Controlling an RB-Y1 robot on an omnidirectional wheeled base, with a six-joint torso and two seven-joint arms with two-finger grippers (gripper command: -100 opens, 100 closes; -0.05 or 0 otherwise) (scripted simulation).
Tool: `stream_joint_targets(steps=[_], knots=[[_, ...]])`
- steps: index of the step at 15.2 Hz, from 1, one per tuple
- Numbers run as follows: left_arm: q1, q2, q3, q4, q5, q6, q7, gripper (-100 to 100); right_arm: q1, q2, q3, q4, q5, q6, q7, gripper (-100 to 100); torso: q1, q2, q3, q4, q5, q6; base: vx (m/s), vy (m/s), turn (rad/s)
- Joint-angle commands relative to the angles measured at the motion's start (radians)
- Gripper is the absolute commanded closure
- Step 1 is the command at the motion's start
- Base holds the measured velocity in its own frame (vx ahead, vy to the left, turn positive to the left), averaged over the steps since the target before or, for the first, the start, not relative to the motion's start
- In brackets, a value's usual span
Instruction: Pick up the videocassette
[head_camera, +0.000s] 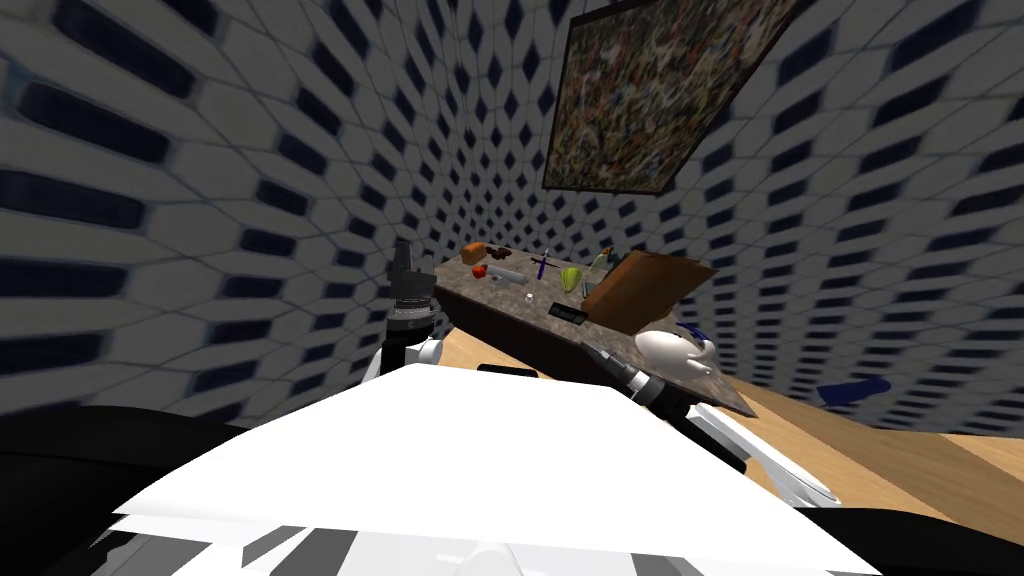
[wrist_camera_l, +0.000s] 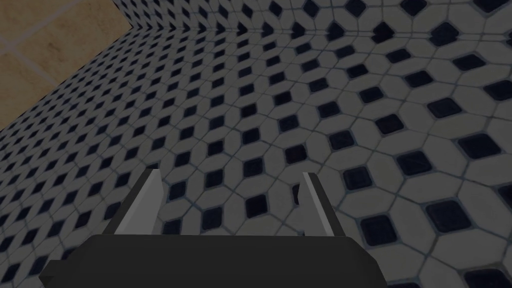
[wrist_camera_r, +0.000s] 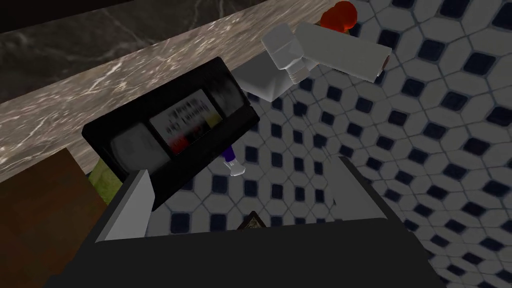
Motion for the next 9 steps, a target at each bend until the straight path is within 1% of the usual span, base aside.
stream_joint_targets(steps=[1,3,4,6,7,8,9], knots=[[0.0,0.0,0.0,0.0,0.0,0.0,0.0,0,0.014,-0.05,0.0,0.031,0.024,-0.003,-0.002,-100,0.0,0.0,0.0,0.0,0.0,0.0,0.006,0.025,0.145],[0.0,0.0,0.0,0.0,0.0,0.0,0.0,0,0.014,-0.089,0.0,0.031,0.024,-0.003,-0.002,-100,0.0,0.0,0.0,0.0,0.0,-0.001,0.006,0.023,0.118],[0.0,0.0,0.0,0.0,0.0,0.0,0.0,0,0.027,-0.115,0.0,0.062,0.045,-0.009,-0.003,-100,0.0,0.0,0.0,0.0,0.0,0.0,0.007,0.027,0.152],[0.0,0.0,0.0,0.0,0.0,0.0,0.0,0,0.027,-0.152,0.0,0.062,0.045,-0.009,-0.003,-100,0.0,0.0,0.0,0.0,0.0,-0.001,0.008,0.022,0.112],[0.0,0.0,0.0,0.0,0.0,0.0,0.0,0,0.039,-0.182,0.0,0.093,0.066,-0.015,-0.003,-100,0.0,0.0,0.0,0.0,0.0,0.0,0.01,0.03,0.161],[0.0,0.0,0.0,0.0,0.0,0.0,0.0,0,0.039,-0.206,0.0,0.093,0.066,-0.015,-0.003,-100,0.0,0.0,0.0,0.0,0.0,-0.001,0.013,0.032,0.167],[0.0,0.0,0.0,0.0,0.0,0.0,0.0,0,0.039,-0.215,0.0,0.093,0.066,-0.015,-0.003,-100,0.001,-0.001,0.0,0.0,0.0,-0.001,0.01,0.019,0.052]])
